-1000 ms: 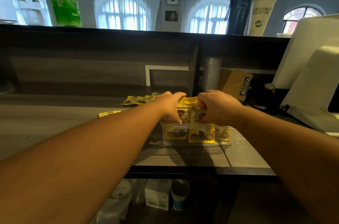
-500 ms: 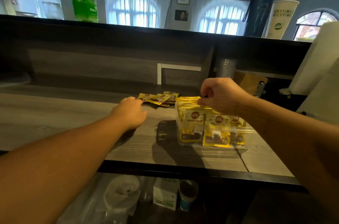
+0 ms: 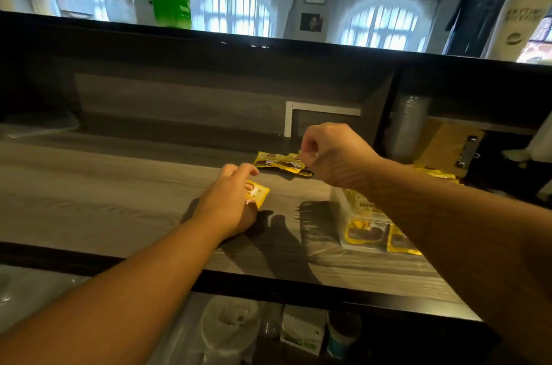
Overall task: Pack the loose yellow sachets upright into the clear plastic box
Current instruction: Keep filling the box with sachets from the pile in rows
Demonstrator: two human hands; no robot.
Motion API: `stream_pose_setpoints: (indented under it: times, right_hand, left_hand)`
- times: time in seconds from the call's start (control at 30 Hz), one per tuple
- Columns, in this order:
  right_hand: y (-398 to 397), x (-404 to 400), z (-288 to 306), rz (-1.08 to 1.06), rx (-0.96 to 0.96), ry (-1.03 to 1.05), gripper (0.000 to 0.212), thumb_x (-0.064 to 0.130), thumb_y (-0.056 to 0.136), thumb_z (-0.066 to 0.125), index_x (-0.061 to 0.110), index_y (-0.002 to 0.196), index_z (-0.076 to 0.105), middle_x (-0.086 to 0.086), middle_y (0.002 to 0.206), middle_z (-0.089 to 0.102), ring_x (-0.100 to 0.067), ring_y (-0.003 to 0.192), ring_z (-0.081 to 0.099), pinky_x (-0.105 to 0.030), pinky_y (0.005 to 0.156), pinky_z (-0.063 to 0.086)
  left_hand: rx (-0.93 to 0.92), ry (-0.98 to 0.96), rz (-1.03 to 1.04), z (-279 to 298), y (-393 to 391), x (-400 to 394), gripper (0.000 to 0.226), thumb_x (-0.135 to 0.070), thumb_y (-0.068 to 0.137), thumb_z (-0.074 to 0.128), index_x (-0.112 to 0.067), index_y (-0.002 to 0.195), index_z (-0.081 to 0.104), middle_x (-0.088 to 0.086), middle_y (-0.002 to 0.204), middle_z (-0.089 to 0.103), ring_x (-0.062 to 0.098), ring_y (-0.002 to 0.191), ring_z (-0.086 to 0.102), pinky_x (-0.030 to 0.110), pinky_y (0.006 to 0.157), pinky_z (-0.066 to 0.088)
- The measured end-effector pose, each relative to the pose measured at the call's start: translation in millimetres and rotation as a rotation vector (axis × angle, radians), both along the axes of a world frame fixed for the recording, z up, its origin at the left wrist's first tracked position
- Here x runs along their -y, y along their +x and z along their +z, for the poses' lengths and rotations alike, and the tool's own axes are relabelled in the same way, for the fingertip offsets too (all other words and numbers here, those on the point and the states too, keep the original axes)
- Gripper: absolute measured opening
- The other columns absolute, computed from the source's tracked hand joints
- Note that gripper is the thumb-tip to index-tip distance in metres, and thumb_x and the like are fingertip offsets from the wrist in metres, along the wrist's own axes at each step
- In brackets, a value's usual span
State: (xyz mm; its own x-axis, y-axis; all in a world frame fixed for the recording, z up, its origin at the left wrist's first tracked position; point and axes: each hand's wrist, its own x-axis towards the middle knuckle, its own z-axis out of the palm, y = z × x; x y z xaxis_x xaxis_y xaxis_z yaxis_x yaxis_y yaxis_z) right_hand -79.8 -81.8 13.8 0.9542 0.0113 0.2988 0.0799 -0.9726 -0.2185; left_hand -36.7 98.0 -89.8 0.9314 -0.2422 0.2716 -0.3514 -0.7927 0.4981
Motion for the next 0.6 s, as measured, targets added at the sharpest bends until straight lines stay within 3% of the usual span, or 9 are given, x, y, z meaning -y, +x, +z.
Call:
stream_pose_setpoints:
  times: [0.13, 0.2, 0.27, 0.37, 0.47, 0.6]
  right_hand:
    - [22.5, -36.8, -17.5, -0.064, -0.082, 0.008, 0.03, 0.011, 0.089, 0.063, 0.017, 0.118, 0.06, -0.005, 0.112, 0.057, -0.022, 0.102, 0.055, -0.04, 0.093, 0.051]
    - [35.8, -52.3, -32.3, -0.089, -0.146, 0.004, 0.043, 0.011, 0.086, 0.065, 0.015, 0.128, 0.055, -0.008, 0.124, 0.053, -0.026, 0.114, 0.05, -0.042, 0.1, 0.046]
    - [52.2, -61.6, -50.7, -0.145, -0.171, -0.032, 0.052, 0.015, 0.085, 0.066, 0.015, 0.135, 0.051, -0.011, 0.135, 0.047, -0.029, 0.126, 0.042, -0.042, 0.106, 0.039]
    - [75.2, -63.2, -74.7, -0.278, -0.176, 0.046, 0.062, 0.017, 0.086, 0.068, 0.021, 0.142, 0.044, -0.011, 0.157, 0.023, -0.036, 0.142, 0.022, -0.05, 0.113, 0.03]
    - [86.5, -57.3, -89.8, -0.36, -0.178, 0.085, 0.067, 0.019, 0.086, 0.068, 0.03, 0.145, 0.039, -0.004, 0.163, 0.001, -0.043, 0.146, 0.006, -0.057, 0.112, 0.027]
    - [94.8, -50.0, -100.7, -0.355, -0.271, 0.065, 0.058, 0.019, 0.091, 0.06, 0.025, 0.145, 0.041, -0.003, 0.16, 0.016, -0.042, 0.141, 0.023, -0.055, 0.11, 0.032]
  left_hand:
    - [0.115, -0.364, 0.058, -2.1, 3.6, -7.9, 0.069, -0.008, 0.074, 0.082, -0.035, 0.129, 0.052, -0.003, 0.139, 0.039, 0.02, 0.119, 0.051, 0.021, 0.085, 0.043]
    - [0.12, -0.576, 0.153, -2.1, 7.6, -14.8, 0.067, -0.007, 0.076, 0.081, -0.035, 0.129, 0.051, -0.005, 0.133, 0.045, 0.015, 0.115, 0.051, 0.013, 0.07, 0.043]
    - [0.102, -0.726, 0.217, -2.0, 11.3, -19.6, 0.068, -0.011, 0.076, 0.083, -0.037, 0.129, 0.047, -0.009, 0.129, 0.048, 0.011, 0.112, 0.051, 0.014, 0.061, 0.044]
    - [0.164, -0.778, 0.226, -3.8, 14.5, -20.4, 0.069, -0.012, 0.074, 0.085, -0.038, 0.126, 0.047, -0.008, 0.127, 0.048, 0.013, 0.114, 0.053, 0.024, 0.072, 0.054]
    - [0.192, -0.774, 0.215, -3.9, 15.7, -19.0, 0.069, -0.01, 0.074, 0.084, -0.035, 0.127, 0.048, -0.008, 0.129, 0.044, 0.01, 0.113, 0.049, 0.014, 0.068, 0.047]
    - [0.212, -0.776, 0.173, -7.0, 18.5, -18.2, 0.068, -0.009, 0.074, 0.084, -0.038, 0.123, 0.046, -0.008, 0.131, 0.041, 0.01, 0.112, 0.049, 0.016, 0.07, 0.051]
